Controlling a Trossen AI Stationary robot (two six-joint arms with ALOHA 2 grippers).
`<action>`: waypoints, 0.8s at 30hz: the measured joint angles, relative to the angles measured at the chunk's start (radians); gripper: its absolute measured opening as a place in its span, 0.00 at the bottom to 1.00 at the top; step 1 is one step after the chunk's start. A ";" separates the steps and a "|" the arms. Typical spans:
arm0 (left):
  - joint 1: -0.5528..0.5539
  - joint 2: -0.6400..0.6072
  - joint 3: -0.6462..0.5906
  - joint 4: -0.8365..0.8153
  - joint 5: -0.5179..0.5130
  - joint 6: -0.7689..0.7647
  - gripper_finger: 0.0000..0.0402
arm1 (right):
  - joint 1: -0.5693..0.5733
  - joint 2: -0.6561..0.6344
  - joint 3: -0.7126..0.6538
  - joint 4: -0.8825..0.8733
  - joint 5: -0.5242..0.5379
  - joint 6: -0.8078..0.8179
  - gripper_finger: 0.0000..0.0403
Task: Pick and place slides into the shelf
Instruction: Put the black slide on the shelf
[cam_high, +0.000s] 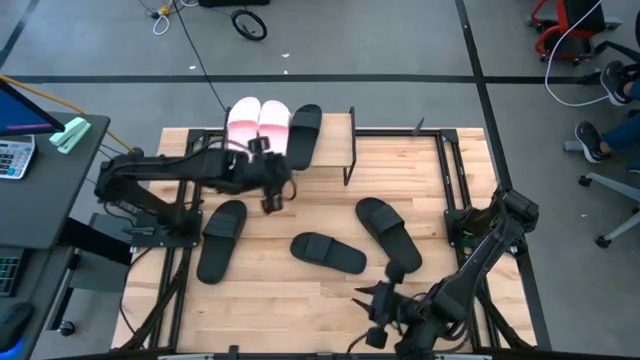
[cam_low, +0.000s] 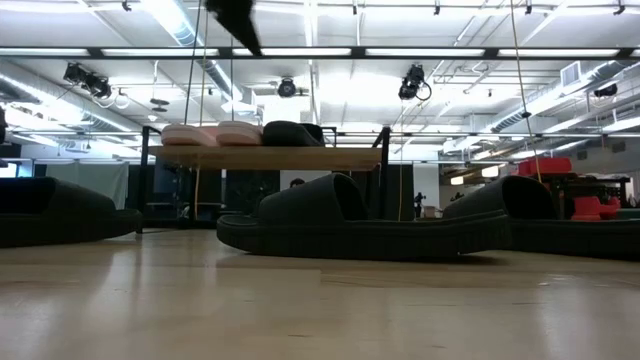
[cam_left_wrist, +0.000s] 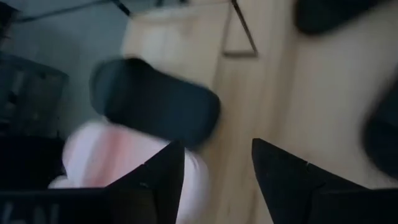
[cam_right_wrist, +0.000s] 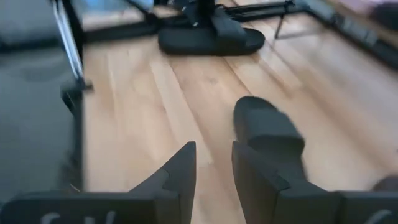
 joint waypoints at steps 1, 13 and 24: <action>-0.024 -0.011 0.000 -0.039 -0.002 -0.021 0.47 | -0.001 0.019 0.000 0.008 0.000 -0.068 0.27; -0.177 -0.044 -0.001 -0.258 -0.016 -0.391 0.49 | -0.170 0.140 0.000 0.001 -0.013 -0.307 0.27; -0.181 -0.043 -0.001 -0.283 -0.017 -0.385 0.47 | -0.409 0.140 0.000 0.047 -0.426 -0.328 0.27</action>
